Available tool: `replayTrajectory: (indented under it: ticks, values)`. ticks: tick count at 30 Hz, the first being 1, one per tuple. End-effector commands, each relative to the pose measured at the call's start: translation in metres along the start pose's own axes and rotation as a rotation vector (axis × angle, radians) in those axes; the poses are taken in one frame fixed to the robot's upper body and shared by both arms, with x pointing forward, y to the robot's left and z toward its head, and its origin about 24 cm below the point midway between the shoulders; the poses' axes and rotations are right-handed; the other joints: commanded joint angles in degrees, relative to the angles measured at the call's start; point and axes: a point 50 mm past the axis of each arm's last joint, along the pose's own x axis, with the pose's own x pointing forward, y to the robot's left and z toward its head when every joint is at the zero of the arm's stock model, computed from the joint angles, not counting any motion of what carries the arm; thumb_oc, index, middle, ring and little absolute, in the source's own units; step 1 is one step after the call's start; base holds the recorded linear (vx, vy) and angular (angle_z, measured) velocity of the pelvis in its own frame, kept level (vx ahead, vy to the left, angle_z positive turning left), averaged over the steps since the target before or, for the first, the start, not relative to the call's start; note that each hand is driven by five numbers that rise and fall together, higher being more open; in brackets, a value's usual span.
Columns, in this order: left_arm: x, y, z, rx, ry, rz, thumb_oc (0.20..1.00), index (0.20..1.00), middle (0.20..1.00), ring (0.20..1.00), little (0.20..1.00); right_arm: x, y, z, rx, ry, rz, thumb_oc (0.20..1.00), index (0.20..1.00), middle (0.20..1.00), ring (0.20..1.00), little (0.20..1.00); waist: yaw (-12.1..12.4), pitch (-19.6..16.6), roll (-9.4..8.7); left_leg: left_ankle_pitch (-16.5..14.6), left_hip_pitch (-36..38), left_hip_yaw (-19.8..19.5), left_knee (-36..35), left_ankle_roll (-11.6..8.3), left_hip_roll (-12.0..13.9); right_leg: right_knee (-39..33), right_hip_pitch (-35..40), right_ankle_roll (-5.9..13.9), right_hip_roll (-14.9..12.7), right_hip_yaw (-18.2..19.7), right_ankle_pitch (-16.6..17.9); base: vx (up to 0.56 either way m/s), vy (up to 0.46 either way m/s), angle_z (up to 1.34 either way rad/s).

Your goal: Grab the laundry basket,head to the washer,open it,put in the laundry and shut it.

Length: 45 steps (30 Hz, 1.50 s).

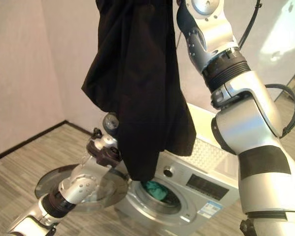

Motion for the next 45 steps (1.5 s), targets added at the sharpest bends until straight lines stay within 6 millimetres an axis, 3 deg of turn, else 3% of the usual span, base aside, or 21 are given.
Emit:
replayTrajectory:
  ticks: [1,7,11,16,21,27,34,45]
  values:
    - [0.026,-0.017,0.033,0.020,-0.185,-0.116,1.000,1.000,1.000,1.000,1.000,0.013,-0.017,0.037,-0.053,-0.133,-0.014,0.200,0.200,0.200,0.200,0.200,1.4,1.2,0.43,-5.4,2.7,0.9,0.2,1.43,0.0,0.4,-1.1,2.90,-2.3,2.0,0.9,0.00,-0.006,-0.05]
    - [0.024,-0.018,0.045,0.044,-0.254,-0.115,1.000,1.000,1.000,1.000,1.000,-0.005,-0.042,0.047,-0.209,-0.202,0.088,0.200,0.200,0.200,0.200,0.200,0.8,1.8,0.53,-5.6,3.0,1.9,0.2,1.51,0.2,0.4,-1.6,3.02,-2.2,2.9,0.9,0.00,-0.003,-0.13]
    - [0.016,-0.018,0.046,0.058,-0.254,-0.130,1.000,1.000,1.000,1.000,1.000,-0.027,-0.073,0.062,-0.581,-0.241,0.251,0.200,0.200,0.200,0.200,0.200,0.1,2.3,0.73,-5.8,3.3,2.4,0.2,1.62,0.1,0.4,-1.6,3.19,-2.2,3.4,0.9,0.00,0.003,-0.01]
    - [0.012,-0.016,0.039,0.050,-0.225,-0.120,1.000,1.000,1.000,1.000,1.000,-0.045,-0.082,0.054,-0.573,-0.218,0.298,0.200,0.200,0.200,0.200,0.200,0.5,2.6,1.26,-5.9,3.5,2.3,0.2,1.78,0.0,0.4,-1.3,3.26,-2.4,3.2,0.8,0.00,0.006,-0.10]
    - [0.007,-0.008,0.030,0.046,-0.168,-0.078,1.000,1.000,1.000,1.000,1.000,-0.065,-0.077,0.047,-0.570,-0.208,0.392,0.200,0.200,0.200,0.200,0.200,0.5,2.8,1.76,-5.9,3.5,2.5,0.2,1.94,-0.3,0.4,-1.3,3.30,-2.5,3.3,0.8,0.00,0.001,-0.01]
    - [-0.019,0.015,0.012,0.076,0.012,0.056,1.000,1.000,1.000,1.000,1.000,-0.104,-0.050,0.030,-0.494,-0.197,0.557,0.200,0.200,0.200,0.200,0.200,0.8,3.4,3.70,-5.8,3.7,2.7,0.2,2.36,-0.6,0.4,-1.2,3.30,-2.9,3.2,0.9,0.00,0.000,0.00]
    - [-0.042,0.030,0.003,0.067,0.101,0.168,1.000,1.000,1.000,1.000,1.000,-0.122,-0.040,0.030,-0.404,-0.220,0.580,0.200,0.200,0.200,0.200,0.200,0.9,3.7,4.61,-5.5,3.5,2.6,0.2,2.48,-0.8,0.4,-1.2,3.24,-2.9,3.2,0.9,0.00,0.000,0.00]
    - [-0.043,0.034,0.008,0.012,0.048,0.234,1.000,1.000,1.000,1.000,1.000,-0.162,-0.038,0.031,-0.193,-0.140,0.671,0.200,0.200,0.200,0.200,0.200,-0.6,3.3,5.15,-5.5,3.8,3.1,0.2,2.30,-0.7,0.4,-1.1,3.08,-2.8,3.6,0.6,0.00,0.000,0.00]
